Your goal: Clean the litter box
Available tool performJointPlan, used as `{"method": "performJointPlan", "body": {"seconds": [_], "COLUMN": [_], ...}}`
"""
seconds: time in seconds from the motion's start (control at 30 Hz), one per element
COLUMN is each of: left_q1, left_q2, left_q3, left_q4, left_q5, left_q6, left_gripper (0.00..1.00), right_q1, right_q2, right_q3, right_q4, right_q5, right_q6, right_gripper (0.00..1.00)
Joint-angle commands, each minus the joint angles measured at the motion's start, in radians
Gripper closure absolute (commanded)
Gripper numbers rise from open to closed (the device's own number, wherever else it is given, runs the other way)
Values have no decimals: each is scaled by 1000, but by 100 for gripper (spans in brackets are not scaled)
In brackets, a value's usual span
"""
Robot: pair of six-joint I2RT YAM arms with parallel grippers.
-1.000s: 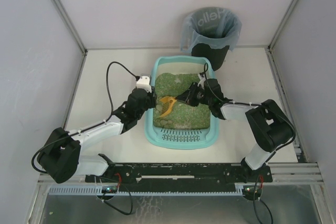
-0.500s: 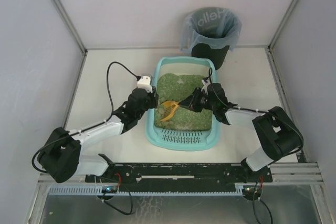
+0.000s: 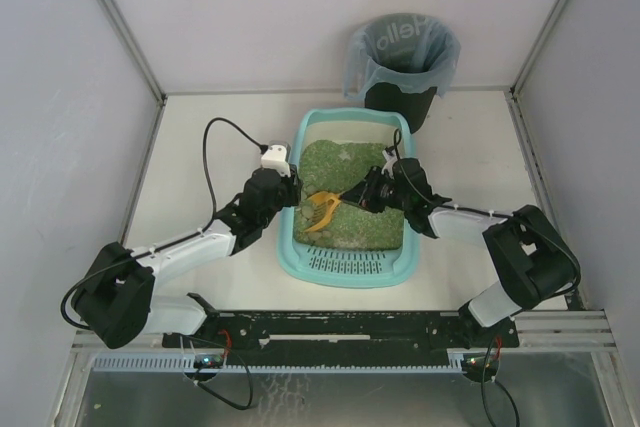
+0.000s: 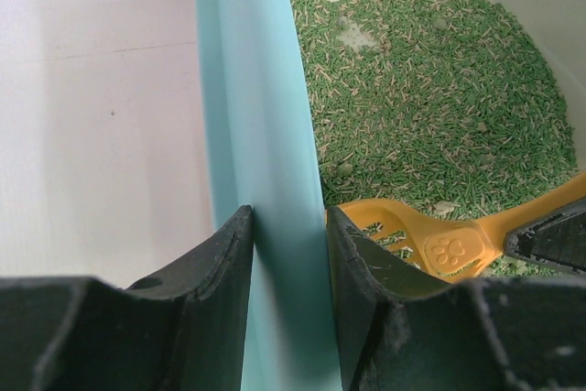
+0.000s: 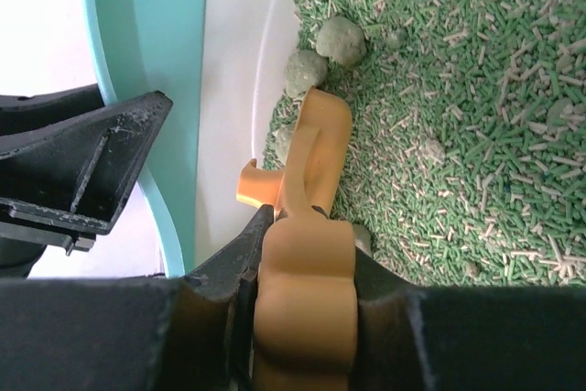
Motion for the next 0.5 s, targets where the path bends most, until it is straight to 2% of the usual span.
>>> {"method": "performJointPlan", "body": {"seconds": [0.0,0.27,0.47], "left_q1": [-13,-13,-13], "left_q2": [0,-1,-1], "left_q3": [61,61,61], "left_q4": [19,20,20], "left_q5": [44,46,47], "left_q6": [-7,-8,-9], "left_gripper": [60,60,60], "right_q1": [23,45,52], "right_q2": [-39,-44,-38], "right_q3": [71,94,60], "right_q4": [9,-25,73], "right_q5": [81,93,44], "right_q6": [-54,-51,36], "right_gripper": [100,100,100]}}
